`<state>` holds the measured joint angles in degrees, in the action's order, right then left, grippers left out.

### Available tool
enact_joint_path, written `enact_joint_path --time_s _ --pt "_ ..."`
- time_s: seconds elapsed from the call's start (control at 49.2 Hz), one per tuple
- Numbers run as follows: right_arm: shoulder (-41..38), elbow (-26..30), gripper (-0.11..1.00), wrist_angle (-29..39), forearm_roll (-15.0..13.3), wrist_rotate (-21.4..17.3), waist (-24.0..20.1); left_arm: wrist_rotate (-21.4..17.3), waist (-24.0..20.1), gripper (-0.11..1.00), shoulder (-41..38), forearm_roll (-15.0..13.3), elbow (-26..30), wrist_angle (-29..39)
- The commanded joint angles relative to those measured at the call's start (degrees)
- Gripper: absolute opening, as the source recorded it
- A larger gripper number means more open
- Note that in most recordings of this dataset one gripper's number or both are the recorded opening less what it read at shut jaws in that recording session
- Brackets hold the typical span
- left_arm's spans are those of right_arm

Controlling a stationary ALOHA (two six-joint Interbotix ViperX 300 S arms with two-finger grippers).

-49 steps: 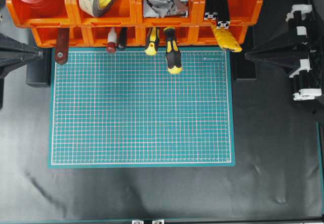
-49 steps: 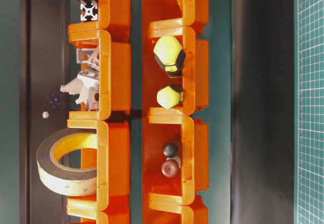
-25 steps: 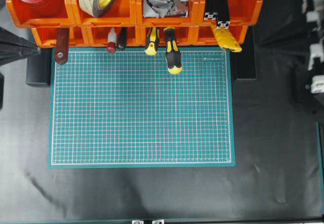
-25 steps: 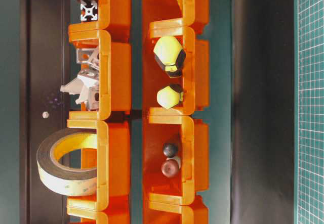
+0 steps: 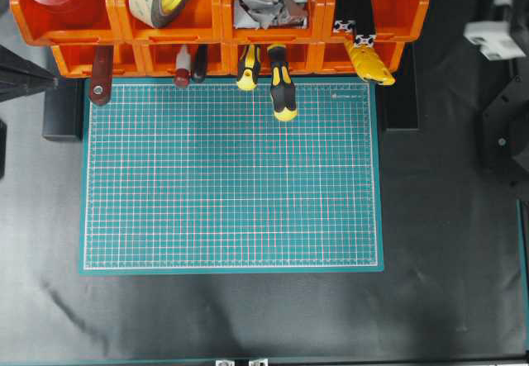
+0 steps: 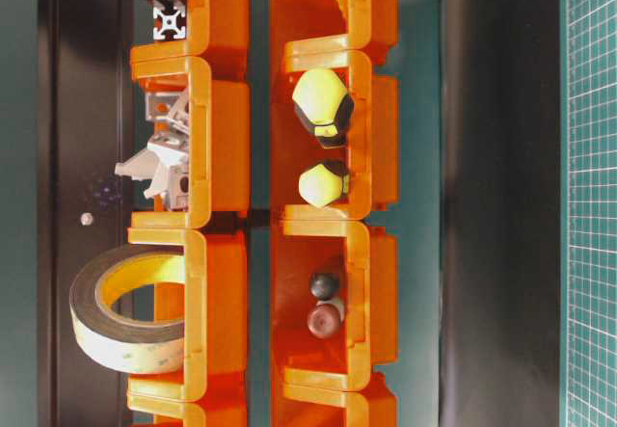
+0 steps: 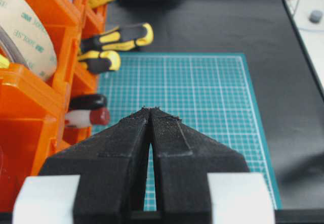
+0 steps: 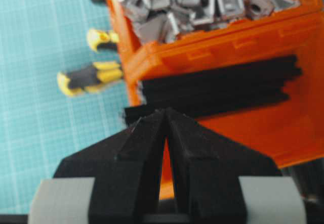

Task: Pick corner brachets from container rack with right arm.
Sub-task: 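Move the right gripper up toward the bin of silver corner brackets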

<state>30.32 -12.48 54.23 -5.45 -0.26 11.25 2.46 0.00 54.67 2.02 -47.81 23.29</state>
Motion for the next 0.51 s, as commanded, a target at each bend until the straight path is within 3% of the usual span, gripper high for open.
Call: enact_joint_path --time_s 0.0,0.163,0.488 --pt "-4.75 7.03 0.00 4.13 -0.44 2.20 0.62 0.09 -0.09 0.00 -0.53 0.18 2.11 0.00" --pt "-11.16 13.10 0.00 7.47 -0.53 4.75 1.49 0.09 -0.09 0.00 -0.53 0.18 2.11 0.00" --pt "-14.15 13.45 0.04 3.52 -0.53 5.19 2.72 0.09 -0.09 0.00 -0.53 0.18 2.11 0.09"
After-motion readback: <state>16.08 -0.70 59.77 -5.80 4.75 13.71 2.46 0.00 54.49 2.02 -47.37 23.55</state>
